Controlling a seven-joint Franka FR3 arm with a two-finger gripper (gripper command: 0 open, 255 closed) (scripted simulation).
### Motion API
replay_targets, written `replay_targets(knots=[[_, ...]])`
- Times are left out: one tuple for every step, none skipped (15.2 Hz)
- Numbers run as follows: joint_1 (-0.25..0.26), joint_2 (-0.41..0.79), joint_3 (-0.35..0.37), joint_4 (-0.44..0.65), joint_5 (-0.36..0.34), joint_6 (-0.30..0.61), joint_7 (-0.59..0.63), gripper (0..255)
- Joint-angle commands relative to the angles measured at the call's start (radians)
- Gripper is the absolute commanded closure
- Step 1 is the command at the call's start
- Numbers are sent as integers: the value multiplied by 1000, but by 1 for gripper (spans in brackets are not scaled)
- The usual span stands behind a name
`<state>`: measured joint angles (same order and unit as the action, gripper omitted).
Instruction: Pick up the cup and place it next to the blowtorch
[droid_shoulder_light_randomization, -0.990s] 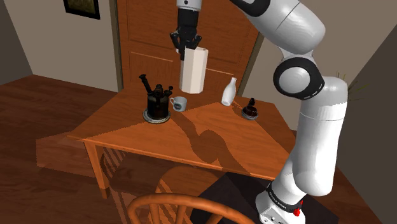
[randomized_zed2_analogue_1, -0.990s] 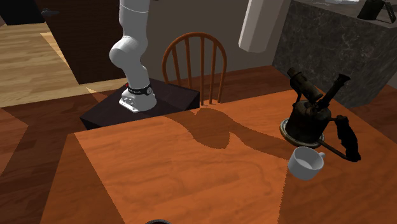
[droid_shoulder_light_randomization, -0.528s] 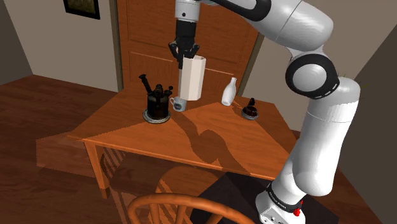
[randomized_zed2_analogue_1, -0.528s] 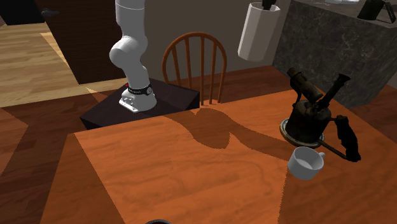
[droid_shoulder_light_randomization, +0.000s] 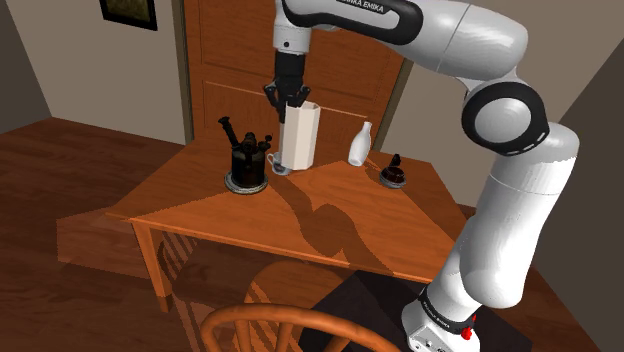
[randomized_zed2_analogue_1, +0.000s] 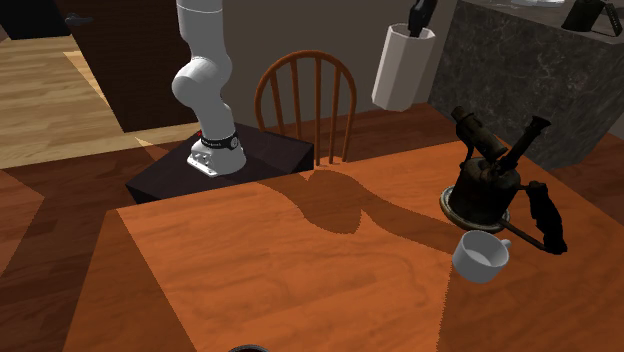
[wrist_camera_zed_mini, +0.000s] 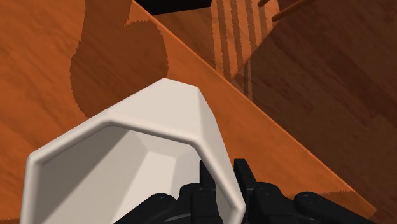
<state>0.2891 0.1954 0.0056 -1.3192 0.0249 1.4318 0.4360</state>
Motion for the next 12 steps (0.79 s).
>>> replay_targets(knots=[[1,-13,0,-45,0,33,1,255],[1,-18,0,-65,0,49,0,255],[1,-22,0,-84,0,64,0,255],[1,-26,0,-103,0,79,0,255],[1,-29,0,-122,0,94,-1,255],[1,-33,0,-140,0,109,-1,255],[1,-36,0,-157,0,123,-1,255],[1,-38,0,-175,0,138,-2,255],[1,-41,0,-191,0,152,-2,255],[1,-43,0,-207,0,166,-2,255],[1,-44,0,-223,0,180,-3,255],[1,-46,0,-239,0,194,-3,255]])
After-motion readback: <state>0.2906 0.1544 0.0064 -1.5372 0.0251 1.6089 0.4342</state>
